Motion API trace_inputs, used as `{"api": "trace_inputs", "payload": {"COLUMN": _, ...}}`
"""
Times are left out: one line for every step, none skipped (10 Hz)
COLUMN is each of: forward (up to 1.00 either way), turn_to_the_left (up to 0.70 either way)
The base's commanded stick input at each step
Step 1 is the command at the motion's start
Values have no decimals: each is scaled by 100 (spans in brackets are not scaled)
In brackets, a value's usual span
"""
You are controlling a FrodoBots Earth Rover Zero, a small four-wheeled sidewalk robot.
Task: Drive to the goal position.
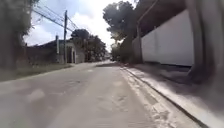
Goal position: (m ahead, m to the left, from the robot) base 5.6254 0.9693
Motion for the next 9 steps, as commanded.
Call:
{"api": "trace_inputs", "payload": {"forward": 100, "turn_to_the_left": 2}}
{"api": "trace_inputs", "payload": {"forward": 100, "turn_to_the_left": 7}}
{"api": "trace_inputs", "payload": {"forward": 100, "turn_to_the_left": 35}}
{"api": "trace_inputs", "payload": {"forward": 100, "turn_to_the_left": 20}}
{"api": "trace_inputs", "payload": {"forward": 100, "turn_to_the_left": 4}}
{"api": "trace_inputs", "payload": {"forward": 100, "turn_to_the_left": 0}}
{"api": "trace_inputs", "payload": {"forward": 100, "turn_to_the_left": 0}}
{"api": "trace_inputs", "payload": {"forward": 100, "turn_to_the_left": 0}}
{"api": "trace_inputs", "payload": {"forward": 100, "turn_to_the_left": 0}}
